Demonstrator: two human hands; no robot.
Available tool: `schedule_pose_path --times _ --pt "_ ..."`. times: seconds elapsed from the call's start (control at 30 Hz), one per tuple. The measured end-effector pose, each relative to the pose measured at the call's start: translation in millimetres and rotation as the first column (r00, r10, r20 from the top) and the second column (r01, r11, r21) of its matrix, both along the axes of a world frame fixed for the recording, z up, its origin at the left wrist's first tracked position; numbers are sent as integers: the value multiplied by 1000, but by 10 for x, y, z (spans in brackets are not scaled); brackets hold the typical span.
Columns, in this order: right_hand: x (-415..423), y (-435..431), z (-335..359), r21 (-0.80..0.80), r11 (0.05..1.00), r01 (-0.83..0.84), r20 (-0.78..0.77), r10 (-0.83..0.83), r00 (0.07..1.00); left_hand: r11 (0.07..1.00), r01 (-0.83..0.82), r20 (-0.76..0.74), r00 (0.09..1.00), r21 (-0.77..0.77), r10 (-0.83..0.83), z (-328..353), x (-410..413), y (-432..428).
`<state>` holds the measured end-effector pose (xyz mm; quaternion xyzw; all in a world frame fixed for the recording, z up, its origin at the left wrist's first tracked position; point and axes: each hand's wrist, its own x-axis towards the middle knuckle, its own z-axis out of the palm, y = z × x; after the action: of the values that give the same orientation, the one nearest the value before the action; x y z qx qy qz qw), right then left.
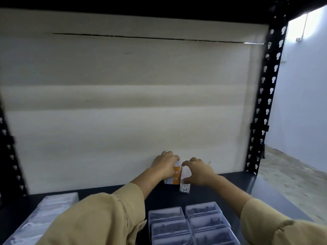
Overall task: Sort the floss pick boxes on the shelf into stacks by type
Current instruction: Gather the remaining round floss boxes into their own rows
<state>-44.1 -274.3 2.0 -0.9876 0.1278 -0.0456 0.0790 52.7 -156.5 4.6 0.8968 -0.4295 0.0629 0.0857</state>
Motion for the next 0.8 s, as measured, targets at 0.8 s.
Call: schedule_pose_path --times 0.8 --pt "-15 403 -26 307 952 -12 39 0 999 998 18 -10 1000 53 -17 78 21 1069"
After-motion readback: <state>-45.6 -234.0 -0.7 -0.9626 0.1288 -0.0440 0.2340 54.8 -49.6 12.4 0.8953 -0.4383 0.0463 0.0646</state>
